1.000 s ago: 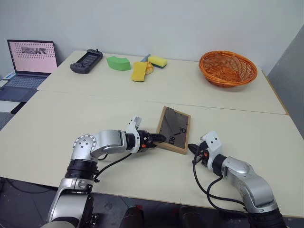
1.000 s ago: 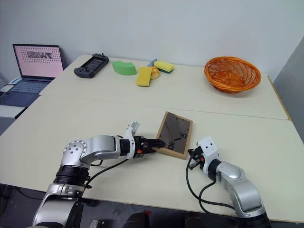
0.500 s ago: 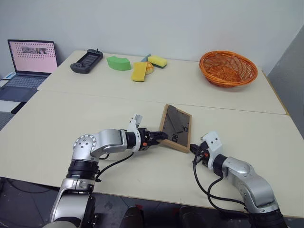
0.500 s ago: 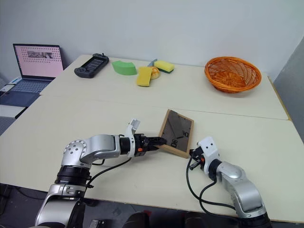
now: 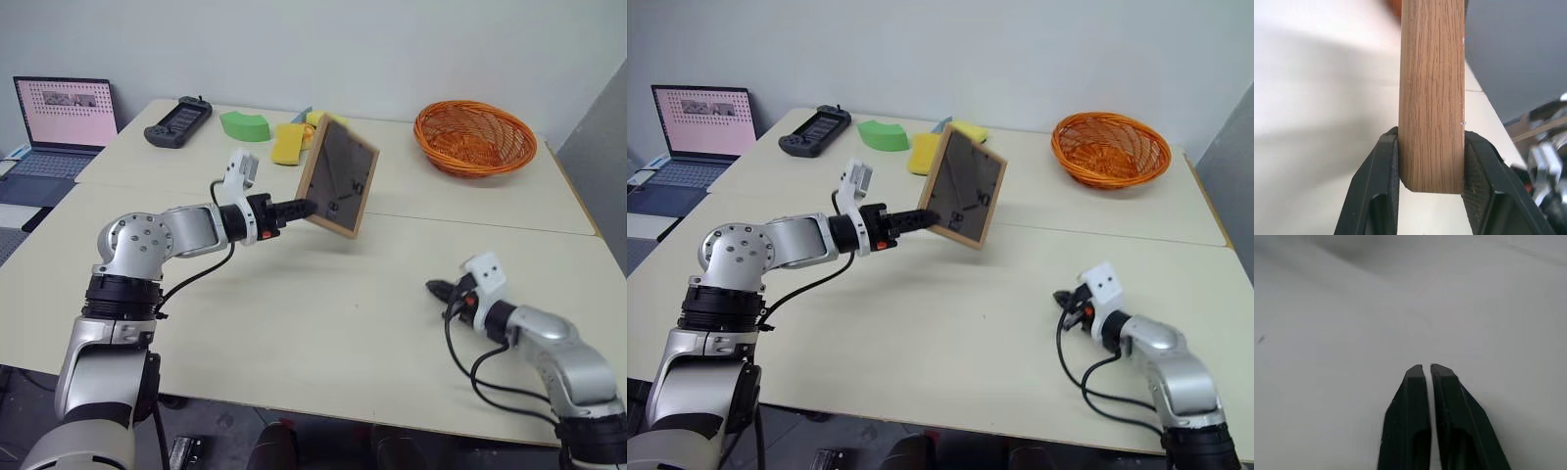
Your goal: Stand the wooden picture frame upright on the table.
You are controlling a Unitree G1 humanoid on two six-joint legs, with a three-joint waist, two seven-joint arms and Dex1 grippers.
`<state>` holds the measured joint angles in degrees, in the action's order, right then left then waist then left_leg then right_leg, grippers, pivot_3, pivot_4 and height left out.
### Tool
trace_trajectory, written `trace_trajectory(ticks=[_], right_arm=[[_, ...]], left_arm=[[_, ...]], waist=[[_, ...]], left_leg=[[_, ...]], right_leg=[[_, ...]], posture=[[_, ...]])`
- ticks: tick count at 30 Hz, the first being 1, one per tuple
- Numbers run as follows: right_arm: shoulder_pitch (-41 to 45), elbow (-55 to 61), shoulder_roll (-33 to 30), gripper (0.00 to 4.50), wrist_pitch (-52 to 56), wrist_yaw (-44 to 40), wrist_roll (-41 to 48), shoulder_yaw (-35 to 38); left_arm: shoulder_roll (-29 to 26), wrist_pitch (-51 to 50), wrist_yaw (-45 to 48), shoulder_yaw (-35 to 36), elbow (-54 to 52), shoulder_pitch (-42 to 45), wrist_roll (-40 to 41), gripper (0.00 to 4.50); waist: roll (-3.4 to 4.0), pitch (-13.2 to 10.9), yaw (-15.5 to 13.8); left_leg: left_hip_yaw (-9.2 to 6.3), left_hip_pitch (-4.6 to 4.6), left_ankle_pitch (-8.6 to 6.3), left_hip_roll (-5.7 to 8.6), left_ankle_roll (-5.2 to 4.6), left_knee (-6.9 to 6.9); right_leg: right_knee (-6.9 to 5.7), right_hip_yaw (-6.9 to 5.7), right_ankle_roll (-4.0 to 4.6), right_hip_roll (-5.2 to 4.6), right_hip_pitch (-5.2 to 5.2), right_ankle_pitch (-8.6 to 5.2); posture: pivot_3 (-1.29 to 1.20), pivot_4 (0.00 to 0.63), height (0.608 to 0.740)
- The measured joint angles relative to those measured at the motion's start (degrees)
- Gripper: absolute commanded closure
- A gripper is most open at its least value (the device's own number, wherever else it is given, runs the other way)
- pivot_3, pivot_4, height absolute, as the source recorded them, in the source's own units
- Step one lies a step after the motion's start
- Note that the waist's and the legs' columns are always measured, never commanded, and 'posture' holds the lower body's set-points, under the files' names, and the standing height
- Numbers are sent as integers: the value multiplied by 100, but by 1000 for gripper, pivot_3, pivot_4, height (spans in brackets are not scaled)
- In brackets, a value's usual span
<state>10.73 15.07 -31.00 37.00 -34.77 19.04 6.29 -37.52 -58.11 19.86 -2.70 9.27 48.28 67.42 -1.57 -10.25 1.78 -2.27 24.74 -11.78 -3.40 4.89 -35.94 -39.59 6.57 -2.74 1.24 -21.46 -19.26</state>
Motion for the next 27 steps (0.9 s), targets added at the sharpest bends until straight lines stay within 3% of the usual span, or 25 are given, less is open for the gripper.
trace_trajectory(ticks=[6, 10, 17, 27], right_arm=[[1020, 160, -106, 2116, 582, -24, 676, 293], [1893, 591, -276, 1354, 996, -51, 1270, 490], [2924, 731, -130, 1354, 1696, 156, 2271, 607], [2931, 704, 130, 1354, 1770, 430, 2490, 359]], left_arm=[[-39, 792, 1341, -438, -736, -268, -1422, 3153], [-38, 996, 1765, -465, -936, -368, -1870, 3153], [-41, 1146, 2285, -431, -1247, -462, -2329, 3153], [87, 1074, 2371, -303, -1411, -464, -2485, 3153]], waist=[[26, -25, 30], [36, -39, 8], [37, -42, 0], [38, -43, 8]], left_leg=[[9, 3, -3, -4, -5, -1], [-2, 5, -12, -7, -21, -1], [-2, 15, -12, -5, -22, -5], [-1, 15, -11, -7, -24, -8]], right_leg=[[-4, 11, 0, 1, -7, 0], [-7, -2, 1, 4, -8, 0], [-7, -2, 1, 0, -13, 1], [-33, 0, 1, 4, -27, 1]], posture=[[0, 150, 740], [0, 150, 740], [0, 150, 740], [0, 150, 740]])
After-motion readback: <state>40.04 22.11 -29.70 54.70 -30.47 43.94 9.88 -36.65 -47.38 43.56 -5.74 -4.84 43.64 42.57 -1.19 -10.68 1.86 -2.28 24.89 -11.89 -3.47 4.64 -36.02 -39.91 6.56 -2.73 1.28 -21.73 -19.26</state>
